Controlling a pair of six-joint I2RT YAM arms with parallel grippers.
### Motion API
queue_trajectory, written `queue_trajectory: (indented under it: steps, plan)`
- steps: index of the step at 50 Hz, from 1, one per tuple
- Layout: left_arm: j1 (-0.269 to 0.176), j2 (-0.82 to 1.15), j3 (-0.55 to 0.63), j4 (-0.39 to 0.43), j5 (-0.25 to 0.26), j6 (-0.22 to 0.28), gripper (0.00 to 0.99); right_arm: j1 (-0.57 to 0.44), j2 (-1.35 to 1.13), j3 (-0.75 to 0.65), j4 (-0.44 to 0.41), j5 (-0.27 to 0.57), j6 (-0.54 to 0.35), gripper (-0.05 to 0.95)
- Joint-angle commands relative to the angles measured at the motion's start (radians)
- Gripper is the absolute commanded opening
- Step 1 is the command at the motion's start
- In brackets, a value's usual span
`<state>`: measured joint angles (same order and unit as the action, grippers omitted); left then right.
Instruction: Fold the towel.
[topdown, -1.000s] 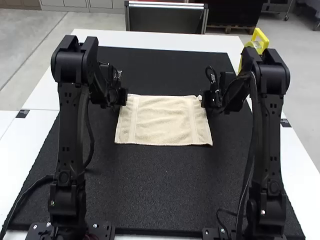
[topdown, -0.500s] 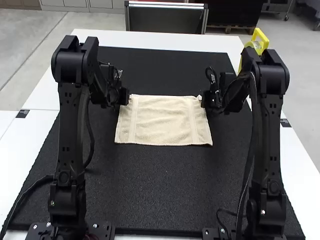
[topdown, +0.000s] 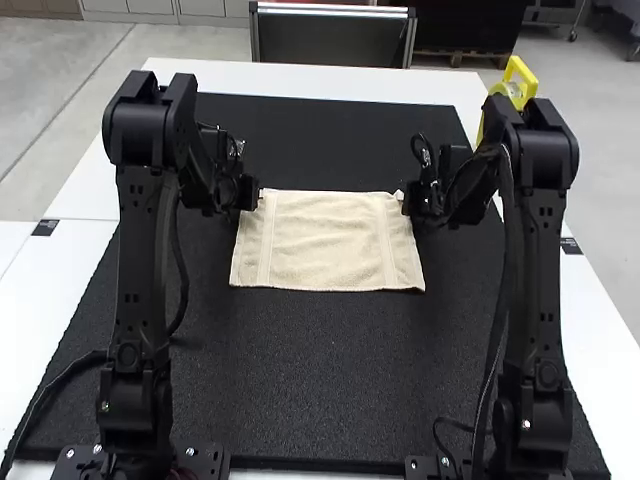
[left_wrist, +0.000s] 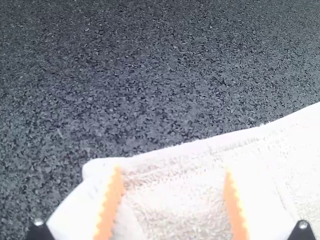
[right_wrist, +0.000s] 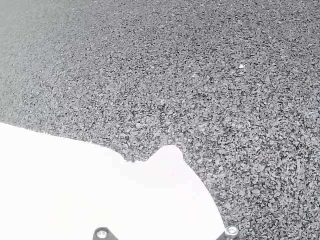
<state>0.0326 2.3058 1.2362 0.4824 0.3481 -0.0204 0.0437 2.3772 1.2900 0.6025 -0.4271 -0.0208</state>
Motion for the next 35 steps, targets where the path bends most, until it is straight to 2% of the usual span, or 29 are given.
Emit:
queue_trajectory:
  steps: [1, 35]
  plan:
    - [0.038, 0.057, 0.012, 0.002, -0.049, -0.006, 0.028, -0.005, 0.028, -0.011, 0.000, -0.062, 0.030, -0.02]
    - [0.044, 0.040, 0.008, 0.007, -0.046, -0.018, 0.028, -0.022, 0.028, -0.017, 0.002, -0.068, 0.044, -0.02]
